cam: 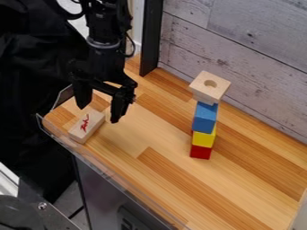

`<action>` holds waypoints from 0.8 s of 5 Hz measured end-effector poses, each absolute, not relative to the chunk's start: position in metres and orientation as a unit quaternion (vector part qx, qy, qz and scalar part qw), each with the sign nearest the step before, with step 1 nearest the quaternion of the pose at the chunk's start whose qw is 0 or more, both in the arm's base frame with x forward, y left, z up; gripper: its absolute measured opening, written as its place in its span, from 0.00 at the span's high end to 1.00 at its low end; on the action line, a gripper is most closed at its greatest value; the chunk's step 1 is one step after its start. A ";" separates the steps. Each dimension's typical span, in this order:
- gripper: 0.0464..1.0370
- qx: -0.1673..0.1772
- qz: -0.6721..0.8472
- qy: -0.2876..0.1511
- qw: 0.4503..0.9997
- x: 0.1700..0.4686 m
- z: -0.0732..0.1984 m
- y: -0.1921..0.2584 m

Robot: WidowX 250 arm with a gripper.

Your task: Put the cube to the top

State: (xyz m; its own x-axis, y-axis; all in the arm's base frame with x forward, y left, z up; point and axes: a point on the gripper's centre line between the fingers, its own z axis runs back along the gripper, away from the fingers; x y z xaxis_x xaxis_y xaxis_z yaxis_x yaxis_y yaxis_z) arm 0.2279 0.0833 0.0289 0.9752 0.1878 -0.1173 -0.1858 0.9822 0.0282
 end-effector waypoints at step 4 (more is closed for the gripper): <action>0.04 0.002 0.090 0.059 0.994 0.230 0.002 0.097</action>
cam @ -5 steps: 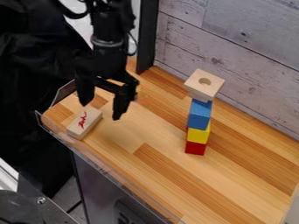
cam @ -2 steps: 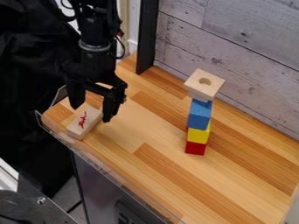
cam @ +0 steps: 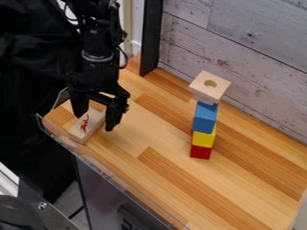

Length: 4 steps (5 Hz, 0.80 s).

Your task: Put the cube to the top

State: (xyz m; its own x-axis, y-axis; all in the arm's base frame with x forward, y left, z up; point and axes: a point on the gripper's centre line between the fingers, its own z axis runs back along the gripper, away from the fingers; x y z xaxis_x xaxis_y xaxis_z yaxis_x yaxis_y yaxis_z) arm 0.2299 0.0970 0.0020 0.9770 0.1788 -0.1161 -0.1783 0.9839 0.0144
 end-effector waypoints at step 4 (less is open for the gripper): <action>0.04 -0.012 0.122 0.081 0.989 0.223 -0.012 0.112</action>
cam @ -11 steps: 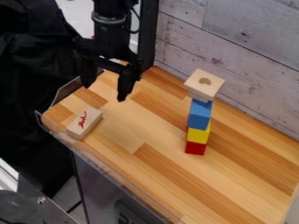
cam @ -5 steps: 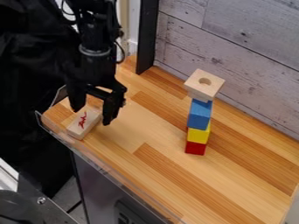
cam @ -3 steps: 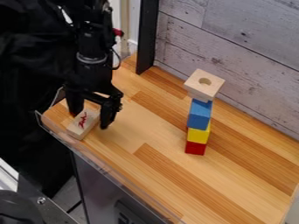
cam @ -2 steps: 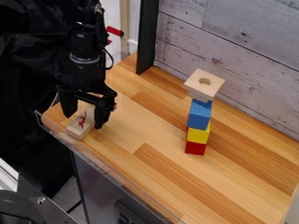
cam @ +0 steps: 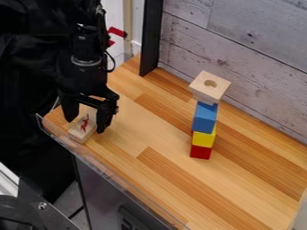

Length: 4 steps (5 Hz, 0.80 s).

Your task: Put the cube to the top

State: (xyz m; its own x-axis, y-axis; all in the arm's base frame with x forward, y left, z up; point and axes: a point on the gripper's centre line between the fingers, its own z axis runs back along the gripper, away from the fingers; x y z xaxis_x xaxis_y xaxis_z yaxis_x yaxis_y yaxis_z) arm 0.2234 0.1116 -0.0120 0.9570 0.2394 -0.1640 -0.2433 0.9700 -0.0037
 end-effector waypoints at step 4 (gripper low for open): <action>0.35 -0.006 0.146 0.101 0.984 0.230 -0.035 0.118</action>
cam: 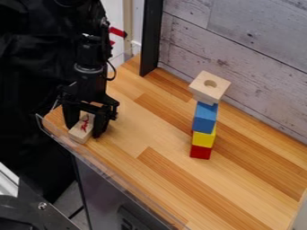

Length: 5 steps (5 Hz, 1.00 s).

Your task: Put the cube to the top

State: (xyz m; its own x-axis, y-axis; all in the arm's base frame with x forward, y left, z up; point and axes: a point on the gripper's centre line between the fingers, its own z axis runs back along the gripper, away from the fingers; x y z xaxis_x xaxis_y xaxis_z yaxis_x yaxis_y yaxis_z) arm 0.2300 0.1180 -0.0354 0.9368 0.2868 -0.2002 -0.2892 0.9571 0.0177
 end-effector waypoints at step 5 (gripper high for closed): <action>0.48 0.021 0.148 -0.028 0.988 0.229 0.123 0.072</action>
State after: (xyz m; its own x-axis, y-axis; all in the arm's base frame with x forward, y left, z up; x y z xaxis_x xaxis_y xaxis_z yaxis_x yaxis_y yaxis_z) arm 0.2290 0.0724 0.1231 0.9549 0.2905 0.0620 -0.2929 0.9556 0.0331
